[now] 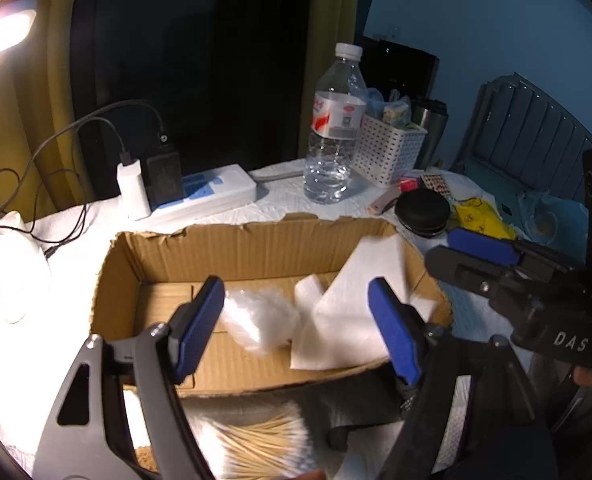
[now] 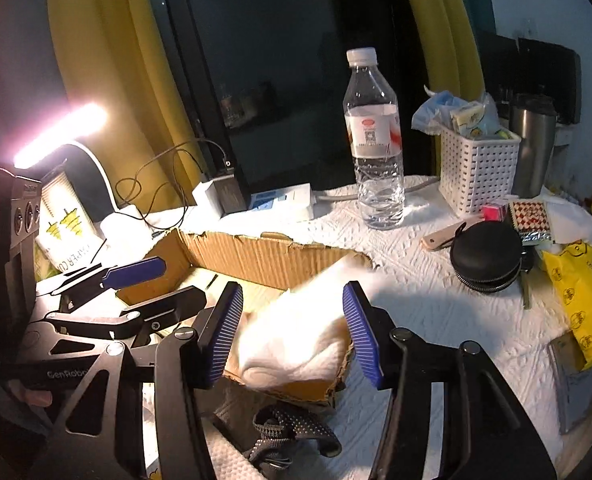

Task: Organize soft objects
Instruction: 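Carry the bubble wrap into the box with the left gripper while the right gripper places a paper towel there, then grasp another white paper towel with the right gripper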

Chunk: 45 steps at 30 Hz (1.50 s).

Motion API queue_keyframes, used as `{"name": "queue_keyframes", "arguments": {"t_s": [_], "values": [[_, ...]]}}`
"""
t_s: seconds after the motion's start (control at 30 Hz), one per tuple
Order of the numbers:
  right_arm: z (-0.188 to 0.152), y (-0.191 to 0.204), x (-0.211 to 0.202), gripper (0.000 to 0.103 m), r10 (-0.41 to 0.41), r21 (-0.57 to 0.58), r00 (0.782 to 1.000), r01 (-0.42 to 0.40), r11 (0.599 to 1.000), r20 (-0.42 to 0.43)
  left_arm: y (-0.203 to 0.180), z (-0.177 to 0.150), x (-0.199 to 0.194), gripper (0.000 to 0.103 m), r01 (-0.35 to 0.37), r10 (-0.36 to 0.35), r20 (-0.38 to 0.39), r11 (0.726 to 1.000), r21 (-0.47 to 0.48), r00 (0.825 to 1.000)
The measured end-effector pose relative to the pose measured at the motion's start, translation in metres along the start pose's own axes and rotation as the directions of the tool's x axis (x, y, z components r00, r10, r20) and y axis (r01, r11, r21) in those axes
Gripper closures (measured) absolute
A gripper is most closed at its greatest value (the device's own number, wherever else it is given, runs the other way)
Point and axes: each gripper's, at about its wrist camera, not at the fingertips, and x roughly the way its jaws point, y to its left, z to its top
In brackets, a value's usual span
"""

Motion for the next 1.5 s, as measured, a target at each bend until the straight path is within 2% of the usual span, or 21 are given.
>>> {"name": "queue_keyframes", "arguments": {"t_s": [0.33,0.73,1.1,1.5], "values": [[-0.006,0.009,-0.025,0.048,-0.037,-0.004,0.999,0.037,0.999,0.009,0.001,-0.006,-0.037,0.027,0.007,-0.007,0.052,1.0,-0.003,0.999],[-0.026,0.039,-0.066,0.048,-0.064,-0.036,0.998,0.065,0.997,0.029,-0.006,-0.032,-0.079,0.027,0.046,-0.046,0.088,0.999,0.004,0.995],[-0.055,0.055,-0.08,0.047,-0.103,-0.043,0.995,0.103,0.994,-0.008,-0.01,-0.068,-0.098,0.027,0.06,-0.06,0.07,0.998,-0.003,0.996],[-0.099,0.058,-0.062,0.044,-0.095,-0.026,0.991,0.093,0.995,-0.099,-0.01,-0.107,-0.096,0.027,0.057,-0.057,0.01,0.998,-0.006,0.998]]}}
